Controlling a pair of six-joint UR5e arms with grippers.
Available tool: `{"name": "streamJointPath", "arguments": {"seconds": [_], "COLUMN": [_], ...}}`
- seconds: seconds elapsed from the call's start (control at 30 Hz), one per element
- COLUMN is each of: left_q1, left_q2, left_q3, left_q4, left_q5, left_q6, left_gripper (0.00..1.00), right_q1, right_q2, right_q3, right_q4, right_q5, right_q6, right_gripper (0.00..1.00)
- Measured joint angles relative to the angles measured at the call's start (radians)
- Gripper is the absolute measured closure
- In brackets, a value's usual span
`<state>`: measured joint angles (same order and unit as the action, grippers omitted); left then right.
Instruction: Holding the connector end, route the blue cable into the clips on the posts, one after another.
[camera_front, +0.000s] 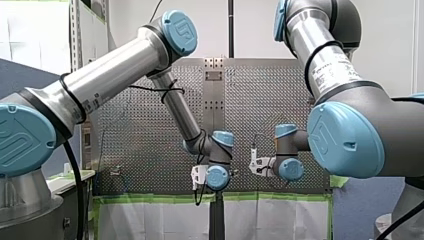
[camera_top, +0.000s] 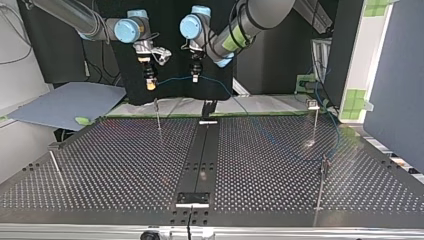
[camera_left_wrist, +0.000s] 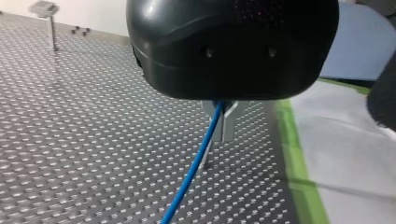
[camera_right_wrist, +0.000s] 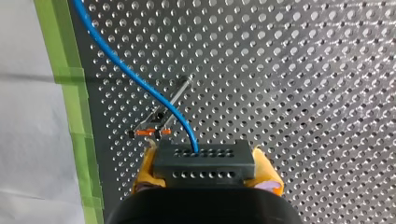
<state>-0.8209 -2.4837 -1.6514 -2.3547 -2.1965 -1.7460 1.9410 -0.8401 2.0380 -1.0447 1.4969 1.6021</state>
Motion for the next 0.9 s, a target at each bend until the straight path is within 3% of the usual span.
{"name": "streamJointPath", "arguments": {"seconds": [0.27, 0.53, 0.73, 0.9], "left_q1": [-0.024, -0.040, -0.044, -0.046], "left_q2": [-0.067, -0.095, -0.146, -0.173], "left_q3": [0.069, 0.149, 0.206, 0.254], "left_q4": [-0.022, -0.026, -0.047, -0.031], "left_q5": [-0.005, -0.006, -0.007, -0.015], "left_q6": [-0.056, -0.113, -0.133, -0.139], "left_gripper": [1.00, 1.00, 1.00, 1.00], "right_q1": [-0.007, -0.019, -0.043, -0.068], "right_q2": [-0.001, 0.000, 0.006, 0.040], "right_q3": [0.000, 0.000, -0.002, -0.009], "right_q4": [0.036, 0.046, 0.041, 0.015], "right_q5": [-0.007, -0.009, -0.012, -0.033], "right_q6": [-0.016, -0.011, -0.005, 0.002], "right_gripper": [1.00, 1.00, 1.00, 1.00]}}
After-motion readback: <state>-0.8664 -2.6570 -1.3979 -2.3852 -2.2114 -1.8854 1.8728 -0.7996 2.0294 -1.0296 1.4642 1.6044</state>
